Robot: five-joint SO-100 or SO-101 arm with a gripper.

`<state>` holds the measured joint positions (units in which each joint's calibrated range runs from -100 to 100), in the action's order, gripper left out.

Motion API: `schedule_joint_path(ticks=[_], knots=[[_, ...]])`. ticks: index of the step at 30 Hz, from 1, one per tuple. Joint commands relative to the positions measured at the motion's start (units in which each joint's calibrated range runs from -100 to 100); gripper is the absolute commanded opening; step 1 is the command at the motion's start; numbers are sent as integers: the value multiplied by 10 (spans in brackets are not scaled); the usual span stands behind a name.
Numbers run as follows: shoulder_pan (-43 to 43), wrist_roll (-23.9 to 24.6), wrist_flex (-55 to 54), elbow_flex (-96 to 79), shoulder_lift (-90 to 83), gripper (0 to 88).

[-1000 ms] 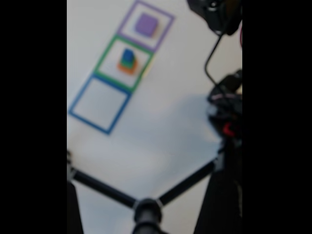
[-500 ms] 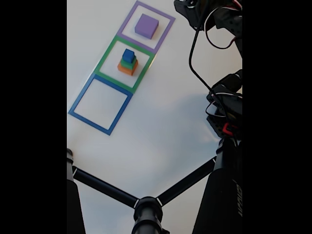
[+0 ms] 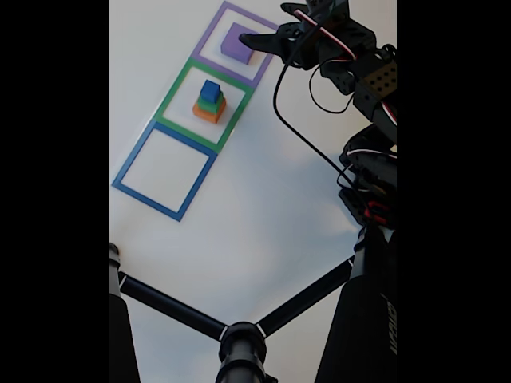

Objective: Tower of hanoi

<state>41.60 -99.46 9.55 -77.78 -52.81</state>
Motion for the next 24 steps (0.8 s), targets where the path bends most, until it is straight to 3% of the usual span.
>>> schedule_joint_path(ticks=[1, 5, 24], knots=[[6, -5, -91, -20, 36, 470], [9, -5, -189, -47, 101, 521], [23, -5, -579, -16, 482, 505]])
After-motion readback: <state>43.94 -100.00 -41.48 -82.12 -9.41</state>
